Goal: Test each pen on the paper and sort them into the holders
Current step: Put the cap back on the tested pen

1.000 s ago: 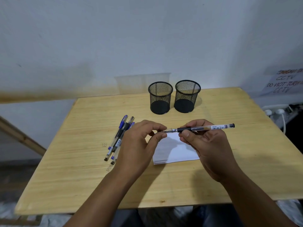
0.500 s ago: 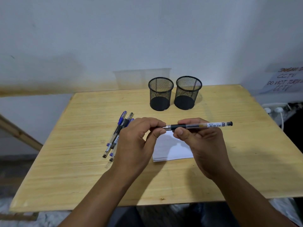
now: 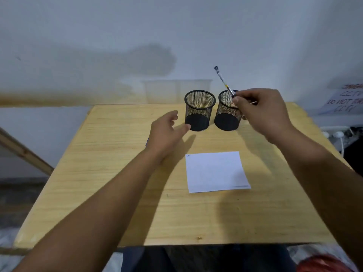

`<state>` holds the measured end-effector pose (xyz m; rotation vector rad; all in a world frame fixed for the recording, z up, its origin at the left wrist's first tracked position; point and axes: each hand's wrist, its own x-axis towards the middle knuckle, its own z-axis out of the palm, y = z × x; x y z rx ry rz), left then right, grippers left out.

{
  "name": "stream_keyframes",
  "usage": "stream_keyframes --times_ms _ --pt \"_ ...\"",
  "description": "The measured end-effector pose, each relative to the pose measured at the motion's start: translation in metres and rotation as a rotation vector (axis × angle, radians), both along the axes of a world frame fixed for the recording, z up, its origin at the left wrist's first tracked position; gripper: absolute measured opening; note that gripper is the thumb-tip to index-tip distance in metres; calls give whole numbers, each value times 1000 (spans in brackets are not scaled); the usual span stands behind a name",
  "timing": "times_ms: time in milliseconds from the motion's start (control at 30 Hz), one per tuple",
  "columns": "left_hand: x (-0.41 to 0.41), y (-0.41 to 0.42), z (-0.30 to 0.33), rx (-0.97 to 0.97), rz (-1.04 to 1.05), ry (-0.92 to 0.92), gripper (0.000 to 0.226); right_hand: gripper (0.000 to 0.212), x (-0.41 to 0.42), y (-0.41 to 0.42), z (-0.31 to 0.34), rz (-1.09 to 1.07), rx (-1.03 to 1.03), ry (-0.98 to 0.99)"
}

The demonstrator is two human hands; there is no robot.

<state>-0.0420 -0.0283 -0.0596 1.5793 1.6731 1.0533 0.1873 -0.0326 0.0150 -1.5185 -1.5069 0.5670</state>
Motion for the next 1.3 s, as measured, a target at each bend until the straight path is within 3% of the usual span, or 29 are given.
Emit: stream_keyframes --times_ms 100,233,400,533,800,1000,1133,1300 --pt "4 32 1 -100 -68 87 87 15 0 23 14 1 19 -276" --pt "18 56 -2 -41 -144 101 71 17 -18 50 16 104 -22 -538" --pt "25 63 -8 9 -133 -5 58 13 -37 74 6 162 -25 -641" --pt "27 65 -10 12 -124 -25 66 17 -42 82 -4 195 -2 -717" --pt "3 59 1 -65 -163 71 85 33 -39 70 -12 67 163 -738" --pt "-49 -4 20 -63 -194 221 45 22 -51 38 -22 155 269 -466" --pt "-73 -56 20 -37 -220 363 36 20 -80 18 -42 319 87 -416" --pt "-106 -105 6 -49 -206 554 29 33 -108 7 -72 473 -191 -532"
